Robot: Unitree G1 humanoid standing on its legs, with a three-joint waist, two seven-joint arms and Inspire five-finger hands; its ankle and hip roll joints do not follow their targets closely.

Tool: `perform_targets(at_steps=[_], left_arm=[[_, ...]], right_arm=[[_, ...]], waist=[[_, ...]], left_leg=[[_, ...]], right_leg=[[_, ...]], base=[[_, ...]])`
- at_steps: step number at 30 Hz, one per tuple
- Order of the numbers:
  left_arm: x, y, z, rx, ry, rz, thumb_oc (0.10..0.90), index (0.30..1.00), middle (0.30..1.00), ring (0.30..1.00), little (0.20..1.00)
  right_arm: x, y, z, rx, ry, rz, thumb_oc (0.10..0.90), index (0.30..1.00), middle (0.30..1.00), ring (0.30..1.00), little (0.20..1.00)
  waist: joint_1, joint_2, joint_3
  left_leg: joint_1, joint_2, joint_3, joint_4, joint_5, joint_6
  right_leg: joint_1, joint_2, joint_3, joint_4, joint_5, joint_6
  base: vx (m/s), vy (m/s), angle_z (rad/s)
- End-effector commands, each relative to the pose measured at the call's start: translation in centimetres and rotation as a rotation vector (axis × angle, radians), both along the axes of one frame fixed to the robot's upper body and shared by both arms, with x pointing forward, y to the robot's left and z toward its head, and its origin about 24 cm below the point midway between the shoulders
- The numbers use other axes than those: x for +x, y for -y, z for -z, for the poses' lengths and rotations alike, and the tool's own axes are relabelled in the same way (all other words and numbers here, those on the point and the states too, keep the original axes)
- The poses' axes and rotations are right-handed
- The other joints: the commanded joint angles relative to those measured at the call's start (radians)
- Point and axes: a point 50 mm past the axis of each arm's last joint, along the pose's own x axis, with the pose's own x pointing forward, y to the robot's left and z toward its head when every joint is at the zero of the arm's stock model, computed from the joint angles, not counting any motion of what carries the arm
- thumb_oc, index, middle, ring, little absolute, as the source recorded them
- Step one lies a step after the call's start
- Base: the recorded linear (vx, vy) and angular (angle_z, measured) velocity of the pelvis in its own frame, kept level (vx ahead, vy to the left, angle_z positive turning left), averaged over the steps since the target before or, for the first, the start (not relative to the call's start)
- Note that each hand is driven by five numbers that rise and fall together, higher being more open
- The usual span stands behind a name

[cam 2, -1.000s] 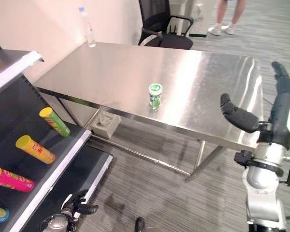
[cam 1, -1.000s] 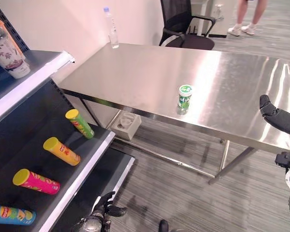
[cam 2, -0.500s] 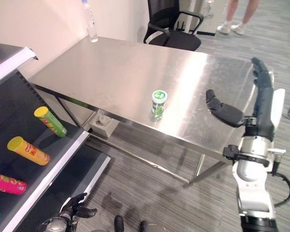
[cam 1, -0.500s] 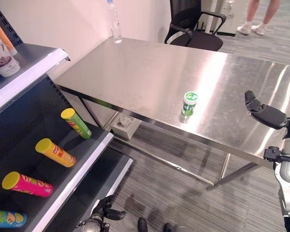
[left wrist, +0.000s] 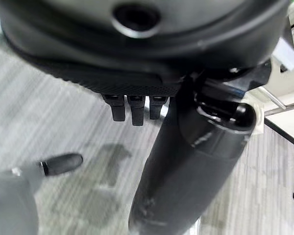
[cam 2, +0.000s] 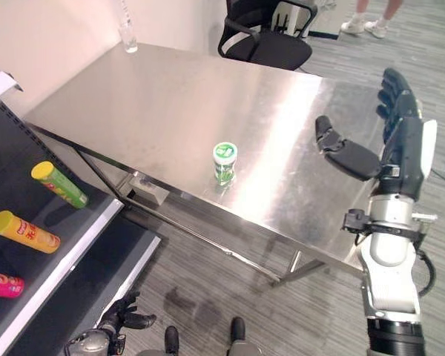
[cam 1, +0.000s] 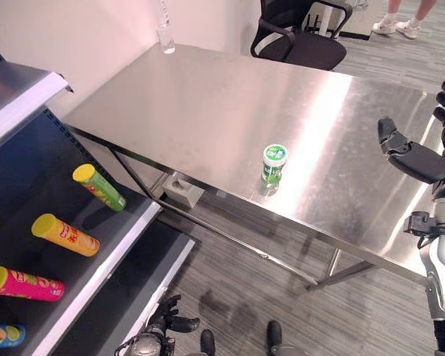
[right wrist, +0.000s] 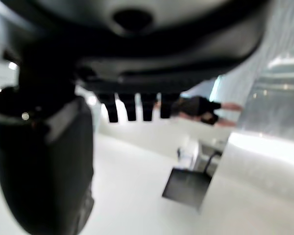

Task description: Put the goods on the table back onto the shelves and tidy them up.

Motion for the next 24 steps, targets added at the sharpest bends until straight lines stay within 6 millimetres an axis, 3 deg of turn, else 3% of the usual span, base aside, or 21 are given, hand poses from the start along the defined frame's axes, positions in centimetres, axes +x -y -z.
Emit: perform_targets(at_steps=[1,6,12,18,24], left_arm=[[1.3,-3.7,-1.4,0.083,0.079,-0.015,0.800,0.900,0.900,0.900,0.900],[1.2,-3.4,-1.2,0.079,0.074,-0.001,0.800,0.900,0.900,0.900,0.900],[1.0,-3.4,-1.1,0.075,0.067,0.002,0.800,0.900,0.900,0.900,0.900],[0.6,-3.2,-0.9,0.058,0.059,-0.024,0.800,0.900,0.900,0.900,0.900],[0.3,-2.6,-0.7,0.033,0.056,-0.032,0.800,0.900,0.900,0.900,0.900]], right_arm=[[-1.0,-1.3,-3.9,-0.067,0.211,-0.125,0.800,0.900,0.900,0.900,0.900],[-0.5,-2.3,-3.8,-0.093,0.161,-0.229,0.800,0.900,0.900,0.900,0.900],[0.6,-3.1,-2.1,-0.087,0.004,-0.380,0.800,0.900,0.900,0.900,0.900],[1.6,-3.0,-0.3,-0.110,-0.113,-0.386,0.800,0.900,0.900,0.900,0.900],[2.4,-3.0,0.1,-0.187,-0.168,-0.353,0.800,0.900,0.900,0.900,0.900]], waist=[[0.038,-0.107,-0.113],[0.040,-0.102,-0.114],[0.045,-0.095,-0.111],[0.054,-0.089,-0.112],[0.063,-0.081,-0.114]], left_leg=[[0.079,-0.055,0.037,0.006,-0.157,-0.024],[0.074,-0.046,0.030,0.006,-0.150,-0.028],[0.069,-0.045,0.029,0.008,-0.145,-0.032],[0.058,-0.048,0.027,0.006,-0.141,-0.035],[0.054,-0.049,0.026,0.005,-0.142,-0.034]], right_leg=[[0.012,-0.081,0.076,-0.027,-0.055,0.124],[0.014,-0.075,0.062,-0.012,-0.070,0.114],[0.009,-0.082,0.042,0.015,-0.082,0.112],[0.004,-0.093,0.039,0.013,-0.077,0.118],[0.013,-0.102,0.029,-0.002,-0.073,0.120]], base=[[-0.01,-0.074,0.21],[-0.01,-0.027,0.17],[-0.01,-0.005,0.05],[-0.02,0.010,0.05],[0.00,0.000,0.00]])
